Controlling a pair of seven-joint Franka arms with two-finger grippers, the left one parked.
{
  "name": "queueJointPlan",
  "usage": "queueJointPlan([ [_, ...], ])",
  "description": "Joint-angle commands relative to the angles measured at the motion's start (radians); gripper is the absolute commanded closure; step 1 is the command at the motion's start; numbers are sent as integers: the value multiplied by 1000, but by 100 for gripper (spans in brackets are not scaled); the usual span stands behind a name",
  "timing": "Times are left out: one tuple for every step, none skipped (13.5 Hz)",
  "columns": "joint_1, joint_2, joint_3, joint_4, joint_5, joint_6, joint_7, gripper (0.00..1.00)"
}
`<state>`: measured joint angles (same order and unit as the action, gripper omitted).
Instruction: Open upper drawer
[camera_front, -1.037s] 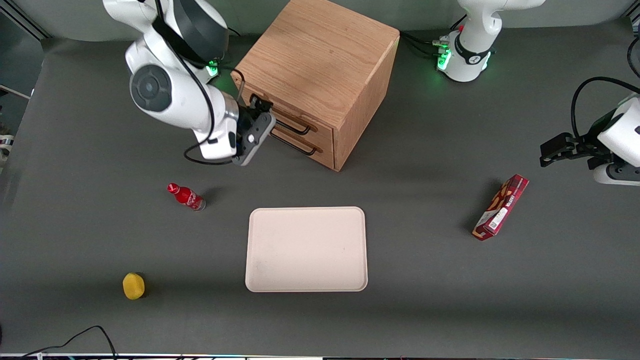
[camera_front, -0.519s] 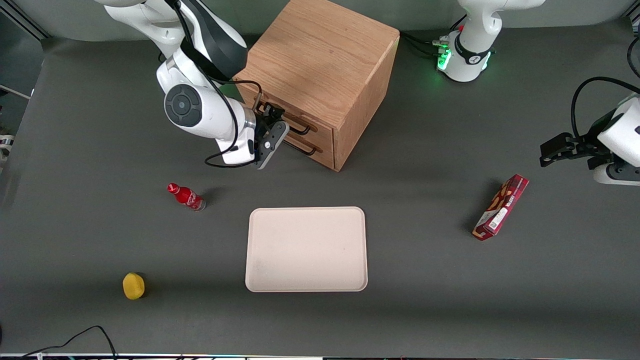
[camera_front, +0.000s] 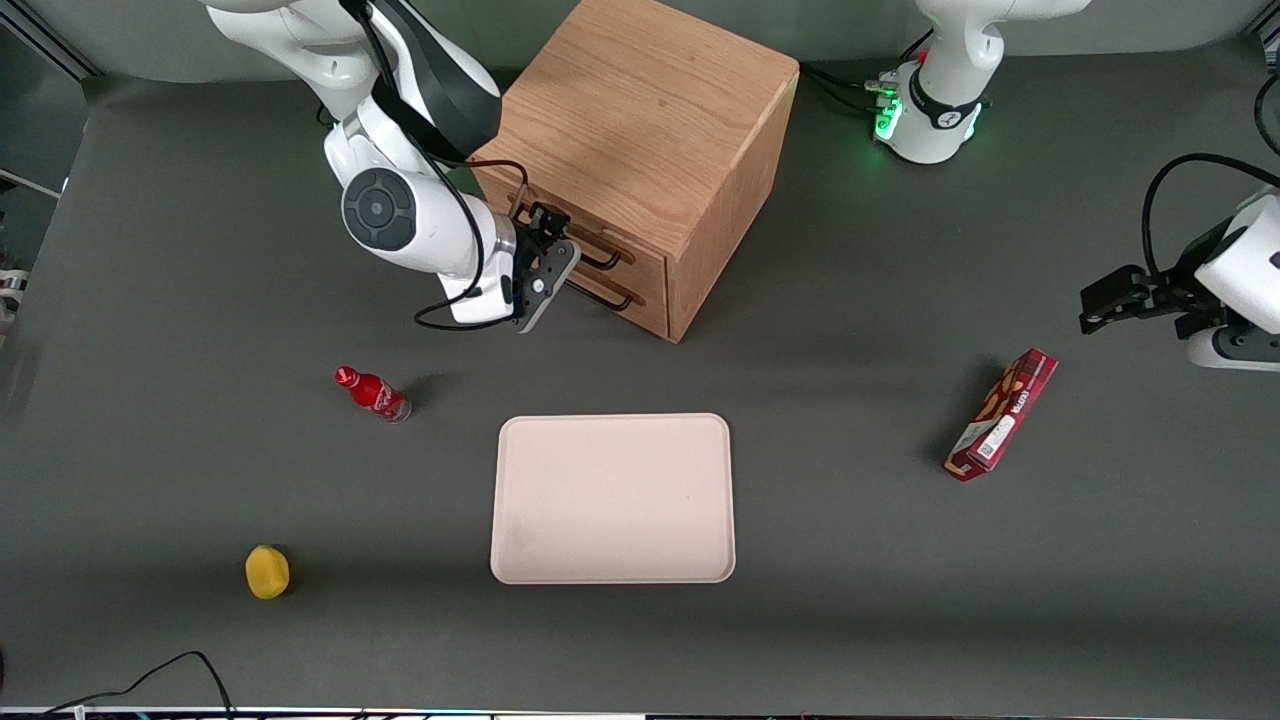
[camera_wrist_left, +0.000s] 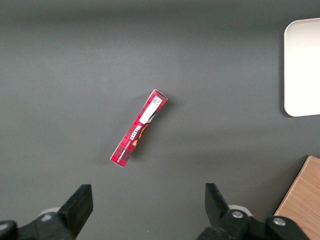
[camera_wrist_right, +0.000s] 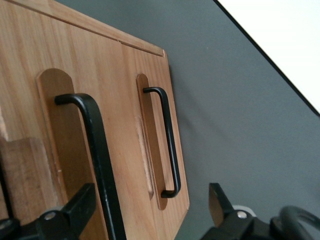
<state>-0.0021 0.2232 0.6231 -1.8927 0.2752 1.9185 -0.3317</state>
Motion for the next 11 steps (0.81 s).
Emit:
queueJointPlan([
  [-7,-35,4,-45,42,31,-20,0],
  [-6,-35,4,-46,42,33,-20,0],
  [-3,-35,4,-46,41,36,-21,0],
  [-6,-33,4,-46,41,39,-23,0],
  [-7,-30,4,-46,33,40,-23,0],
  [-6,-30,3,-46,27,50,-23,0],
  [-9,-24,3,-46,18,53,-24,0],
  [-9,-22,1,-43,-3,54,-24,0],
  [-10,-16,1,-40,-33,59,-24,0],
  [-10,-12,1,-39,-45,68,-23,0],
  [-10,-4,-2,-34,-48,70,-24,0],
])
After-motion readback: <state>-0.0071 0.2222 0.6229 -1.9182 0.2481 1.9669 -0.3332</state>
